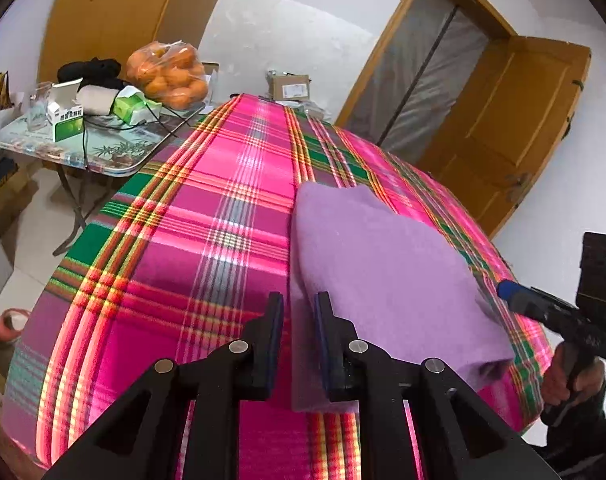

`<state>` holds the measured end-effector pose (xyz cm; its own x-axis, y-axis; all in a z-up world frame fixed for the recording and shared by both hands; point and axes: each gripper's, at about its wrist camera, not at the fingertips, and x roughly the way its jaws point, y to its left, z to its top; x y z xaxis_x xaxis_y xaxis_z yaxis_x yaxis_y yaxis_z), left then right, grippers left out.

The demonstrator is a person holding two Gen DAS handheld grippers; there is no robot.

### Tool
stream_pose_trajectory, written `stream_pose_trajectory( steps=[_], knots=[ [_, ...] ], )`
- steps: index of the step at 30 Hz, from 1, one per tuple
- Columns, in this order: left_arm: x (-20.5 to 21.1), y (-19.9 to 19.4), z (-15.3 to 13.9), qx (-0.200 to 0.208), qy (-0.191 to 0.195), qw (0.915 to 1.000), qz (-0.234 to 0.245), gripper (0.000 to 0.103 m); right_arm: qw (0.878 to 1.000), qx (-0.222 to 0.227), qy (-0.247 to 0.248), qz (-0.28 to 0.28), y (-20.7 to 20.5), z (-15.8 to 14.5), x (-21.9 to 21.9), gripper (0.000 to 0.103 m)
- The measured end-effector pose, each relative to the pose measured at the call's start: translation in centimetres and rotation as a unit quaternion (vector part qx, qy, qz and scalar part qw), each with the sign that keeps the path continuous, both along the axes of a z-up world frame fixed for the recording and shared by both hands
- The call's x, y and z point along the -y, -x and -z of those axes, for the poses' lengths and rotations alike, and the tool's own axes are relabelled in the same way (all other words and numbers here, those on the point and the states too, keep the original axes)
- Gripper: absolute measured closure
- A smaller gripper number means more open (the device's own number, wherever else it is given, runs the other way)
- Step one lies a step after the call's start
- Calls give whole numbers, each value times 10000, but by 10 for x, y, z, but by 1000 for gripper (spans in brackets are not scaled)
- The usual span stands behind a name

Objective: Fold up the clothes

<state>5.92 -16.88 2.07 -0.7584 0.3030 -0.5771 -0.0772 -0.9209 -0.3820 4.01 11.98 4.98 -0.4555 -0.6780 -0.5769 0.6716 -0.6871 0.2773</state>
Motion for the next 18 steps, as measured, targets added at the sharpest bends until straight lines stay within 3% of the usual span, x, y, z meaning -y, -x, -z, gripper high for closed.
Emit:
stream_pose_trajectory(
  steps=[5, 13, 18],
  knots=[
    [10, -15, -16, -431, -90, 9990, -18, 87, 9998, -10, -197, -61, -14, 7, 3, 73],
    [-6, -8, 4, -102, -57, 9996, 264, 87, 9996, 108, -247, 31, -12, 14, 3, 73],
    [-6, -6, 17, 90, -49, 9997, 239, 79, 9991, 200, -379, 78, -8, 25, 2, 84]
  ],
)
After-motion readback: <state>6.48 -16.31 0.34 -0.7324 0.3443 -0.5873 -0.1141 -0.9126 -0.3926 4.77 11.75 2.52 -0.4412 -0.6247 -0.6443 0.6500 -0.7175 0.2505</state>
